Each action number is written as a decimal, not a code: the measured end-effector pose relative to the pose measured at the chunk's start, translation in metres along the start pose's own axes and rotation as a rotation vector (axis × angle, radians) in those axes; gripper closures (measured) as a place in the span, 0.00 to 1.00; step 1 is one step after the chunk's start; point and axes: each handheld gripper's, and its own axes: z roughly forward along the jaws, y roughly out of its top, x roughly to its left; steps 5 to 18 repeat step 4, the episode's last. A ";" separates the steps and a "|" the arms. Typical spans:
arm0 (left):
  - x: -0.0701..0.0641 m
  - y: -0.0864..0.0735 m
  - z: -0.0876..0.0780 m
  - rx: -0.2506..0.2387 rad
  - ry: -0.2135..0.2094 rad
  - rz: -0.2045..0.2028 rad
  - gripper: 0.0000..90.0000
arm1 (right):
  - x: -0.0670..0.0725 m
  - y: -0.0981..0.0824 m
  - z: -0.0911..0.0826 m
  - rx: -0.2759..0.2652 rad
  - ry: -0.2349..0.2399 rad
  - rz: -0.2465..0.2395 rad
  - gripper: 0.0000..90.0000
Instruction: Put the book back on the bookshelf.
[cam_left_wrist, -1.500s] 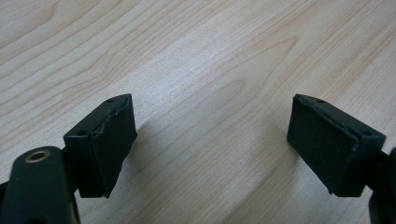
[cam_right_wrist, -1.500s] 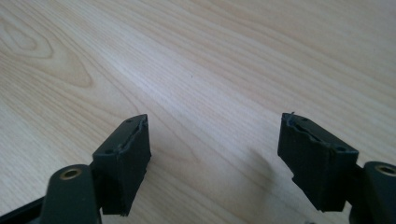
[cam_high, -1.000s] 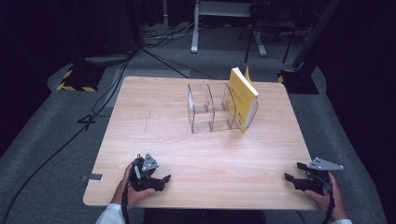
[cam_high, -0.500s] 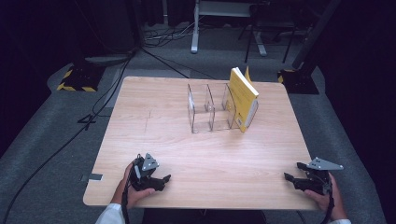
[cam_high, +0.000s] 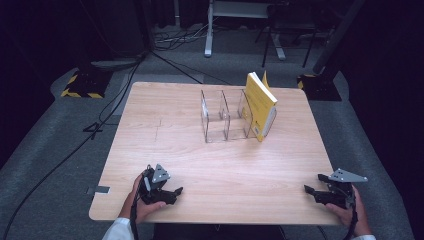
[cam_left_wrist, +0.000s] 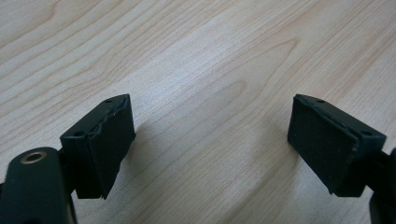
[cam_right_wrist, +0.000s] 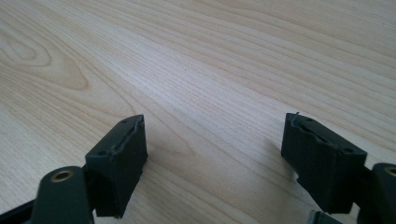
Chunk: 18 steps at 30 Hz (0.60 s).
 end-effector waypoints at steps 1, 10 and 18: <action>0.000 0.000 0.000 0.000 0.000 0.000 0.17 | 0.000 0.000 0.000 0.000 0.000 0.000 0.25; 0.000 0.000 0.000 0.003 0.001 0.005 0.17 | 0.000 0.000 0.000 -0.001 0.000 0.001 0.25; 0.000 0.000 0.000 0.003 0.001 0.005 0.17 | 0.000 0.000 0.000 -0.001 0.000 0.001 0.25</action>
